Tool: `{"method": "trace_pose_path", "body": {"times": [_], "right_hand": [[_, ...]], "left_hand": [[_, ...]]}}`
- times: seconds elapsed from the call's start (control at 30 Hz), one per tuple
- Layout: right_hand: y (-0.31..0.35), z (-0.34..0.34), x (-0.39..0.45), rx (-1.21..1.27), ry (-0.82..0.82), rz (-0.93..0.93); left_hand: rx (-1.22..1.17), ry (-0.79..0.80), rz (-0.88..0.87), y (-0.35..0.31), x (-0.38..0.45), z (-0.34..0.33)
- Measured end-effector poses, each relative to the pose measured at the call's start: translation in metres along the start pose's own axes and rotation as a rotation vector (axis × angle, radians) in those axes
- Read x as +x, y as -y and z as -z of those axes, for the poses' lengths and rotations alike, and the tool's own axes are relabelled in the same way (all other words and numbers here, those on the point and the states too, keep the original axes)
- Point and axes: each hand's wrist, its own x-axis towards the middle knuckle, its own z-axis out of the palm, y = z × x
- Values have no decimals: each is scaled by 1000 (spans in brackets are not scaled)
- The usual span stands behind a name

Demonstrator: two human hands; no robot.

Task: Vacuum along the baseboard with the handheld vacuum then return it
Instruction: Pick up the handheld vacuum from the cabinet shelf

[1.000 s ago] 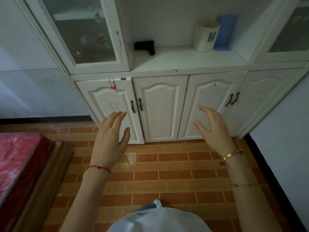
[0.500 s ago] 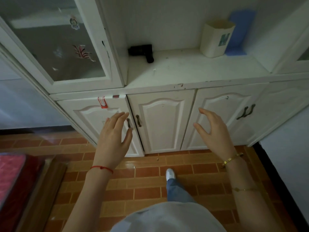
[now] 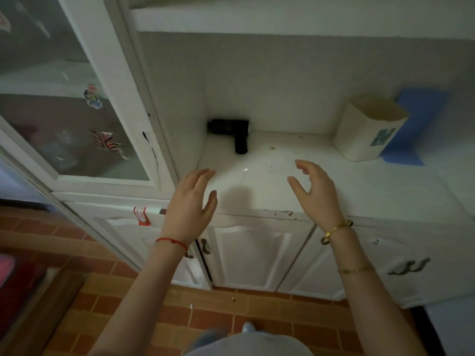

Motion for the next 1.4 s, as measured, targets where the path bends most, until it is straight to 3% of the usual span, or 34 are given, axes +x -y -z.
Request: {"method": "trace_pose_path", "body": {"times": [0.4, 0.63, 0.8, 1.13, 1.4], "right_hand": [[-16, -109, 160, 49, 166, -156], [-11, -165, 229, -79, 292, -266], [-10, -192, 243, -108, 261, -406], [-12, -202, 255, 77, 188, -533], [-18, -192, 251, 528, 242, -668]], "left_hand": [[49, 141, 110, 66, 70, -98], [-22, 13, 119, 74, 81, -118], [-24, 27, 126, 79, 78, -121], [-40, 43, 145, 80, 79, -121], [-45, 45, 151, 81, 78, -121]]}}
